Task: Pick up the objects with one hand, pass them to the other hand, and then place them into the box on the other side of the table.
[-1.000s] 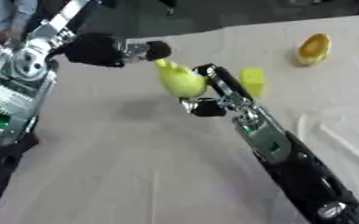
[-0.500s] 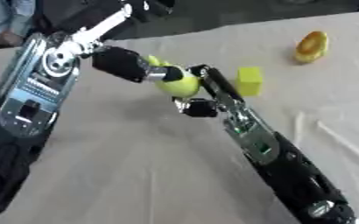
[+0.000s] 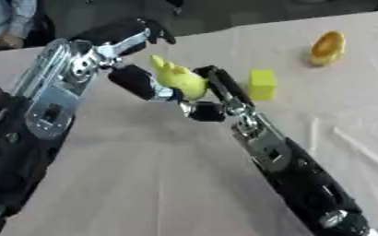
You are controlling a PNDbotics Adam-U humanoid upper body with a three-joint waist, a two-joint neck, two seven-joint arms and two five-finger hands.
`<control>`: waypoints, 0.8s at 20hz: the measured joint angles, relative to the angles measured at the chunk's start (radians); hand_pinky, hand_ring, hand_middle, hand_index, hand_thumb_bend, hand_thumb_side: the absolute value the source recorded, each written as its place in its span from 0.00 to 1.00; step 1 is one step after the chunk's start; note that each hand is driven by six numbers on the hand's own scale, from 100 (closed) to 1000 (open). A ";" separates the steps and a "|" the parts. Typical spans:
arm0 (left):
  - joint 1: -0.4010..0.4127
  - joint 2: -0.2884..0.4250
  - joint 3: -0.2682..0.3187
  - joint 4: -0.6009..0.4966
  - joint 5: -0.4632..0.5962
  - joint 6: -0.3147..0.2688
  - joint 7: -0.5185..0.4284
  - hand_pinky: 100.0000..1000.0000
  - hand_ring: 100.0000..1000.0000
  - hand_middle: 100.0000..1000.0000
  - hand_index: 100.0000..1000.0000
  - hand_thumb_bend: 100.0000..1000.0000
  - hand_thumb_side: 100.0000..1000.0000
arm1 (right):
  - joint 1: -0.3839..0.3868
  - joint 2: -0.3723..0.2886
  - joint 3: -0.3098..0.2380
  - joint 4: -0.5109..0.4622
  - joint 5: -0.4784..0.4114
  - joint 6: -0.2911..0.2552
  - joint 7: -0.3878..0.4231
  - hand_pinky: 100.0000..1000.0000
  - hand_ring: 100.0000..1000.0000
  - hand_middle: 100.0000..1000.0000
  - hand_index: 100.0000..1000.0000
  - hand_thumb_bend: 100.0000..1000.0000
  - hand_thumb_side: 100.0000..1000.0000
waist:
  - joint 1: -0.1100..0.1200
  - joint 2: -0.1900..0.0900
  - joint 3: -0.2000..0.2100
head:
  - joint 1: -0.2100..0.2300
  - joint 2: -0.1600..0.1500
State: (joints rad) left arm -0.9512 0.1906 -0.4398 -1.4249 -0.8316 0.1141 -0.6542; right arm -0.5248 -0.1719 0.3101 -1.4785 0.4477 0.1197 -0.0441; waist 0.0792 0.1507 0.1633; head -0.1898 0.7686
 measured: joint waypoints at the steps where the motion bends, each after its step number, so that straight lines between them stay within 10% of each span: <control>1: 0.000 -0.001 0.000 0.004 -0.017 -0.008 -0.009 0.84 0.83 0.83 0.84 0.51 0.35 | 0.000 0.000 0.000 0.000 -0.001 0.000 0.000 0.77 0.63 0.39 0.51 0.03 0.00 | 0.000 0.000 0.000 | 0.000 0.000; 16: -0.002 -0.035 0.005 0.012 -0.191 -0.056 -0.002 0.83 0.83 0.81 0.83 0.45 0.29 | -0.004 0.000 0.012 -0.038 -0.021 -0.027 0.035 0.77 0.61 0.38 0.51 0.02 0.00 | 0.000 0.000 -0.009 | 0.025 0.000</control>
State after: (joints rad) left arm -0.9530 0.1556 -0.4344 -1.4134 -1.0225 0.0579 -0.6564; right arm -0.5283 -0.1717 0.3223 -1.5164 0.4265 0.0931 -0.0090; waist 0.0792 0.1507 0.1539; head -0.1649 0.7687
